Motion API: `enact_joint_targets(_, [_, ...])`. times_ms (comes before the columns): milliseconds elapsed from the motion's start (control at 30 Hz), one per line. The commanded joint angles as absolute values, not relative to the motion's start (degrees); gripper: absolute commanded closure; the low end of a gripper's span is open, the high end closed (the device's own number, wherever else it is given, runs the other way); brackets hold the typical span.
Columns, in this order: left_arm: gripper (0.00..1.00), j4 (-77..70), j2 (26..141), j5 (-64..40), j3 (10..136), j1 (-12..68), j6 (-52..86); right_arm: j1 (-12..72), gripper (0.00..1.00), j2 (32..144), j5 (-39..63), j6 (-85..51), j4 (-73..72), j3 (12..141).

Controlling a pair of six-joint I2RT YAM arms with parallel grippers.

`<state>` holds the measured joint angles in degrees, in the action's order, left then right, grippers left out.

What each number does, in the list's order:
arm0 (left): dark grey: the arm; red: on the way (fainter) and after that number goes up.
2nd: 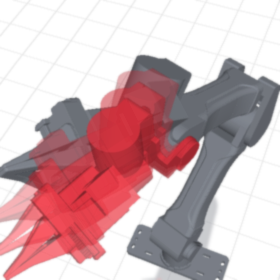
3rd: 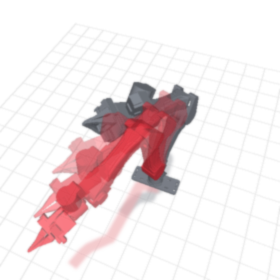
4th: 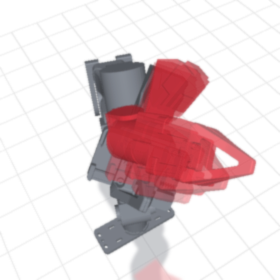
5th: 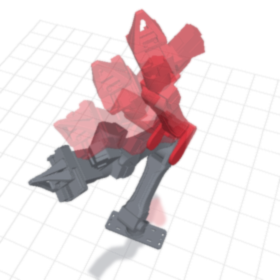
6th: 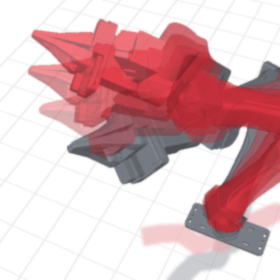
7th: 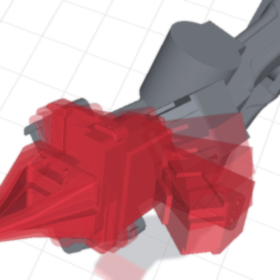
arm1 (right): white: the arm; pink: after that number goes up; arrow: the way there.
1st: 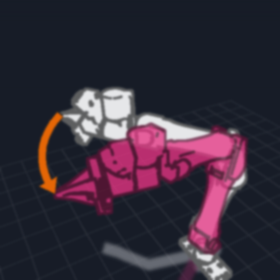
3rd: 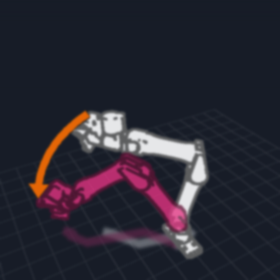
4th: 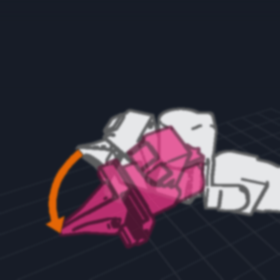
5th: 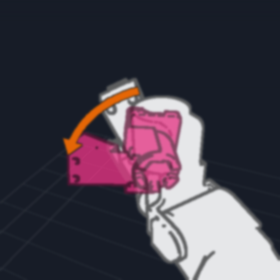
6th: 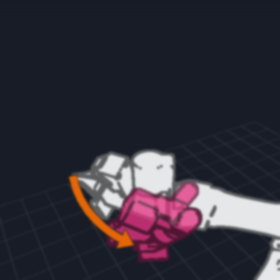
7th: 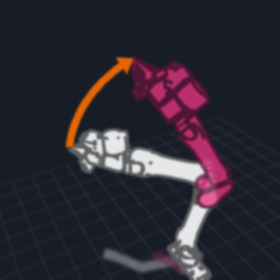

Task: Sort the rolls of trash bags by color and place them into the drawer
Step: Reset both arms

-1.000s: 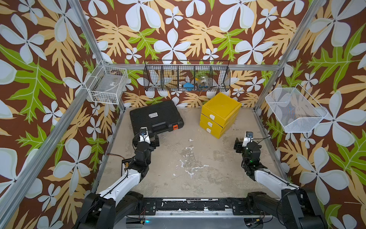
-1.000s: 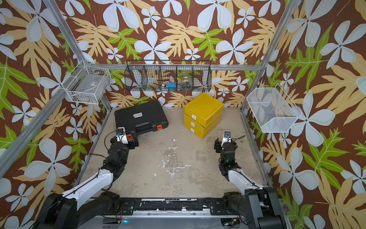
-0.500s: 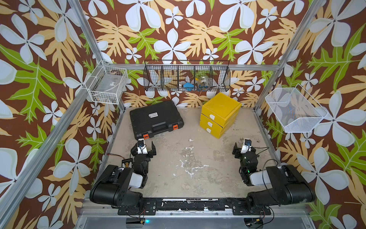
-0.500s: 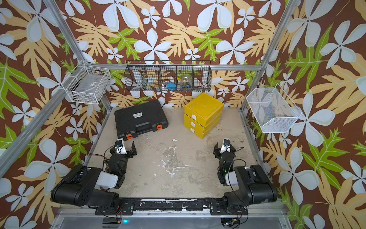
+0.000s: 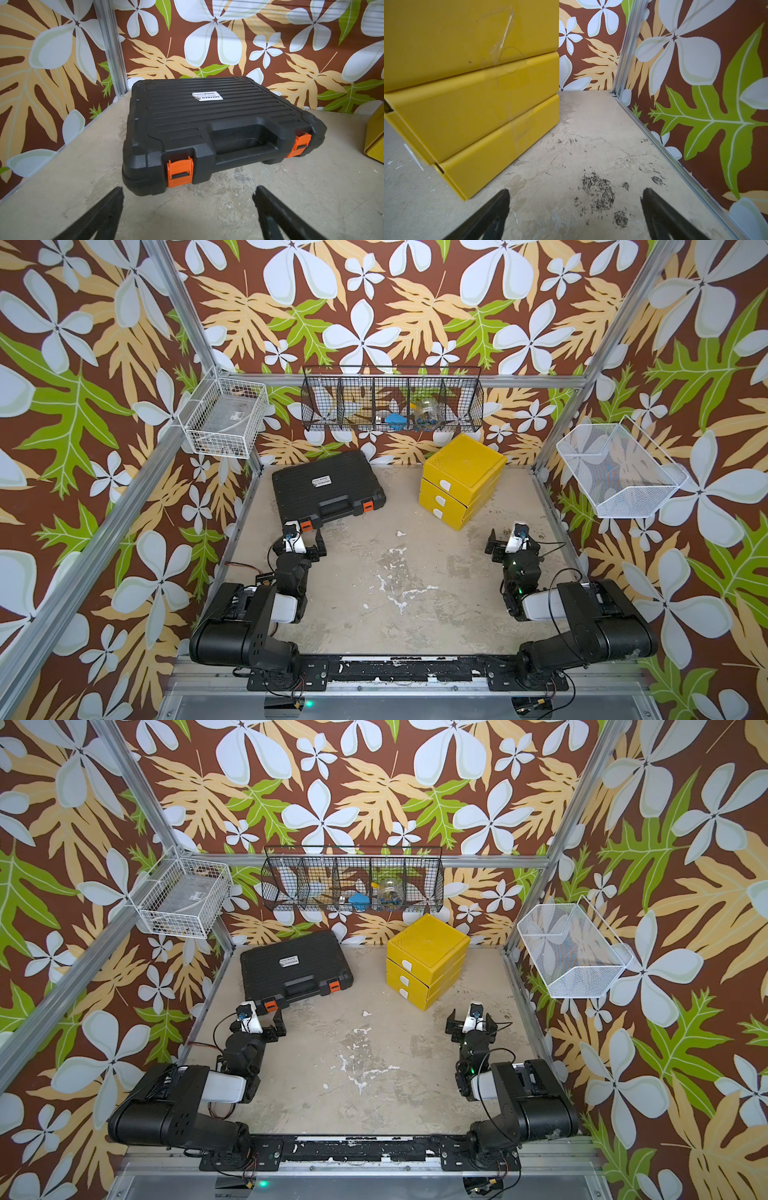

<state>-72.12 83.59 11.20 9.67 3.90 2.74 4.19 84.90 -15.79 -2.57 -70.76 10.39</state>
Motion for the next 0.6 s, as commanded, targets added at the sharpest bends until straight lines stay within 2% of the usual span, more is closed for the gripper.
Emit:
enact_joint_targets(0, [0.0, -72.7, 83.3, 10.1, 9.4, 3.8, 3.2, 4.2, 0.0, 84.5, -15.6, -2.8, -72.2, 10.0])
enact_joint_targets(567, [0.0, -72.6, 83.5, 10.1, 9.6, 3.7, 3.2, 3.4, 0.0, 84.6, -13.0, -2.8, -71.2, 10.6])
